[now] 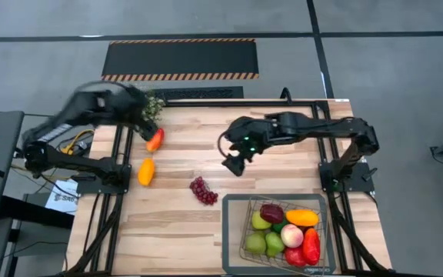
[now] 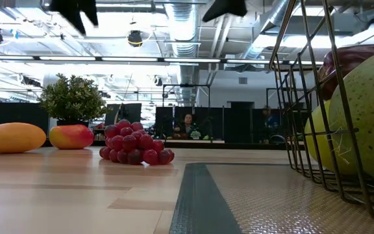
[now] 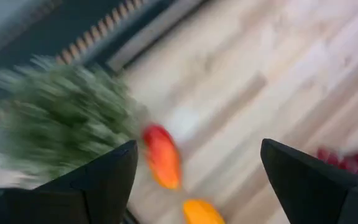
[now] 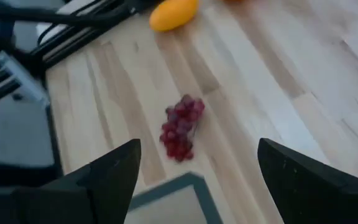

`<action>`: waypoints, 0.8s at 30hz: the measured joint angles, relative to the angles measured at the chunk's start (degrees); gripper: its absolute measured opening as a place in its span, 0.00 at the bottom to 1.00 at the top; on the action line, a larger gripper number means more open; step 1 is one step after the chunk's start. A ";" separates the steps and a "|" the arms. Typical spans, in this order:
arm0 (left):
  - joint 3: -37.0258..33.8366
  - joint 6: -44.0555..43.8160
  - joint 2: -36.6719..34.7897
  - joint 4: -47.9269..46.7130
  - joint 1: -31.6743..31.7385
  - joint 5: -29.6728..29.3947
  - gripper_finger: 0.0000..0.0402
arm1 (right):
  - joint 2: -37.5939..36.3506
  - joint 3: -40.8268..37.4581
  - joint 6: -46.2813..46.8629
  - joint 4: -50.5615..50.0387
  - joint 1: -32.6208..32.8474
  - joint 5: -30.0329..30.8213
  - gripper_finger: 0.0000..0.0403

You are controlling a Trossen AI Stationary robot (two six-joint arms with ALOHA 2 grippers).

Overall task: Build produce basket
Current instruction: Put the orange mango into the wire basket

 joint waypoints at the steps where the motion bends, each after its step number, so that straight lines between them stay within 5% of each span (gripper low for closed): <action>1: -3.94 -0.37 -0.26 2.04 -0.08 1.20 0.82 | -0.69 0.00 -0.27 -0.79 0.40 -0.17 0.85; 5: -18.48 -4.11 -0.03 11.42 -0.04 4.22 0.82 | -3.78 -0.02 -0.47 -3.18 1.44 0.01 0.85; 10: -30.99 -8.49 0.66 13.35 1.75 -1.29 0.82 | -6.20 0.00 -0.30 -4.15 2.31 0.16 0.85; 24: -47.97 -8.35 0.63 30.22 6.01 -0.44 0.82 | -6.49 0.00 -1.11 -5.87 2.77 0.32 0.85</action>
